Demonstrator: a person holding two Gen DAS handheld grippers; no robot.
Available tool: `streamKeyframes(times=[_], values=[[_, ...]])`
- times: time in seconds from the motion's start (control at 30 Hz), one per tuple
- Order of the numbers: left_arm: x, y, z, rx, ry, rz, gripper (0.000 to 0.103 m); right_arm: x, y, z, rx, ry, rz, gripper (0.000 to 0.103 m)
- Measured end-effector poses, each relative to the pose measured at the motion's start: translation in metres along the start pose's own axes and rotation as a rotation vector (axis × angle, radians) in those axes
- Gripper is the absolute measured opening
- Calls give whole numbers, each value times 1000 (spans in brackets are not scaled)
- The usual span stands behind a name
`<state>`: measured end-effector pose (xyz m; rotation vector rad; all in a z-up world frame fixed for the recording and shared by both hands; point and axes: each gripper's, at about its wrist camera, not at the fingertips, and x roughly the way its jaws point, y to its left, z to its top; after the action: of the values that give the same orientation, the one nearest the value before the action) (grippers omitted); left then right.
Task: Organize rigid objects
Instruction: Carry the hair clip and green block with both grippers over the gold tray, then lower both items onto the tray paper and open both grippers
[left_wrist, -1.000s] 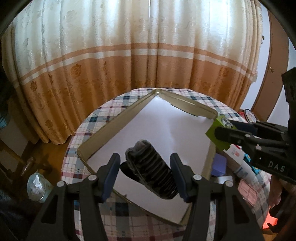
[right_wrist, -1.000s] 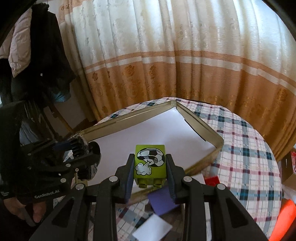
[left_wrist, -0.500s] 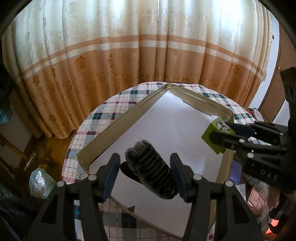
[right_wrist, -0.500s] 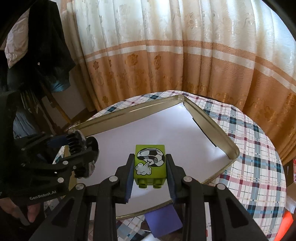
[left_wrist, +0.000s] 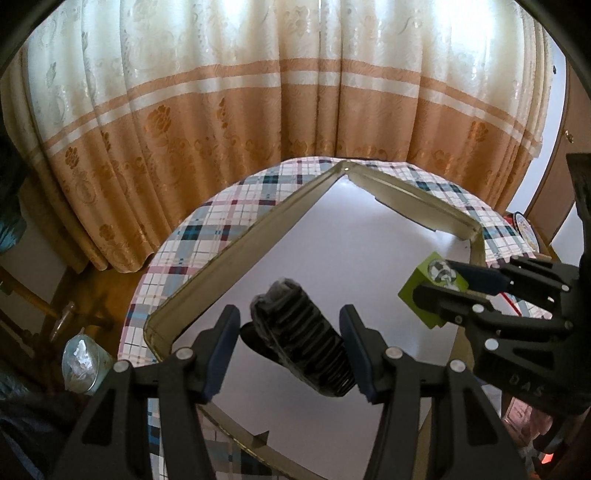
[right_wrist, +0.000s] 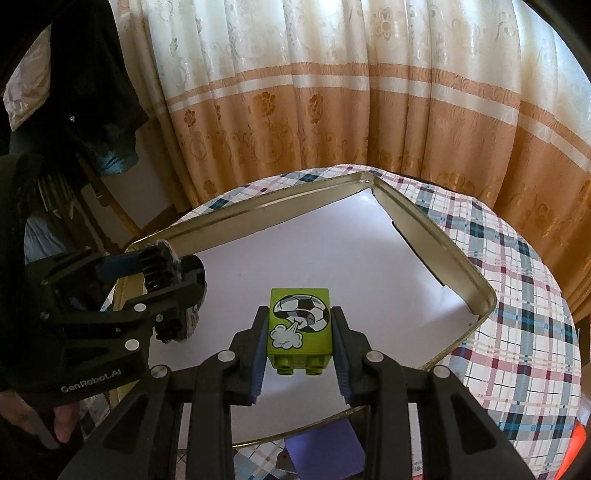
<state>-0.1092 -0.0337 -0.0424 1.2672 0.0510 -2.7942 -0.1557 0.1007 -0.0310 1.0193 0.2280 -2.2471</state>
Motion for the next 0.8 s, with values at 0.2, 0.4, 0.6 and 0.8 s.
streamKeyframes(times=[0.2,0.4,0.6,0.8], values=[[2,0,1,1,6,2,56,4,-1,2,-2,7,1,34],[5,2,3,-3,10,8,56,7,1,4,-10,12,1,34],[10,3,4,2,36,24,66,10,5,4,-21,12,5,40],[-12,4,3,-23,-25,14,82,-13,4,-2,18,-38,-2,56]])
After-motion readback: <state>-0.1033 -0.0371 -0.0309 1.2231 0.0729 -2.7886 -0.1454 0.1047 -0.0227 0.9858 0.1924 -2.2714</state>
